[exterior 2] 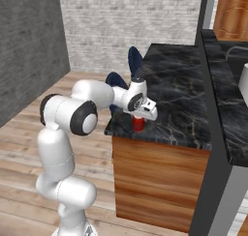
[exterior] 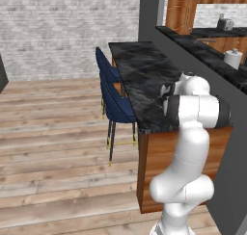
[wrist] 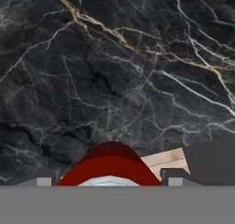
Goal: Four empty soda cans are scattered around the kitchen. Gather all the cans and cluster them next to the stove for recycling.
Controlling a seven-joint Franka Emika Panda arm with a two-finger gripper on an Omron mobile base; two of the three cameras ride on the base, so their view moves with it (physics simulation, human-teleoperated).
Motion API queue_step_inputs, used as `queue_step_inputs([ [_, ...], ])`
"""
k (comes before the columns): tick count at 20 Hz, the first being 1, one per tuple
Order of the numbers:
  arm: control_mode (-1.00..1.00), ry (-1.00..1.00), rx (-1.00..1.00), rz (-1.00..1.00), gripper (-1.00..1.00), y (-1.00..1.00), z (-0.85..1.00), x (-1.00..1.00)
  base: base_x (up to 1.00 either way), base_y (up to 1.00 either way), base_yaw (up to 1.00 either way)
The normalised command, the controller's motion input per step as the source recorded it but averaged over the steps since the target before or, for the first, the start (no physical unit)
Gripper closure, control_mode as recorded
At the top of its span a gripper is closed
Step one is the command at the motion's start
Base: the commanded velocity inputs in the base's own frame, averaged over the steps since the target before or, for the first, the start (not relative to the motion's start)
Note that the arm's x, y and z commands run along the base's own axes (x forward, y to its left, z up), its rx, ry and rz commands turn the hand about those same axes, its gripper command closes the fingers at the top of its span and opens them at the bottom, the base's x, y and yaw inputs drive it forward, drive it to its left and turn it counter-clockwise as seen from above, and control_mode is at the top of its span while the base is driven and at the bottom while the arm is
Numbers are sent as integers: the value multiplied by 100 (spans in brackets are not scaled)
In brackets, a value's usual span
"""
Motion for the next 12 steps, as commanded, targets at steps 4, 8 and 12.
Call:
queue_step_inputs([
  [4,-100,-3,0,-10,100,0,4,-46,0,0,0],
  [8,-100,0,0,-11,100,0,8,-45,0,0,0],
  [12,-100,1,0,-12,100,0,7,-43,0,0,0],
])
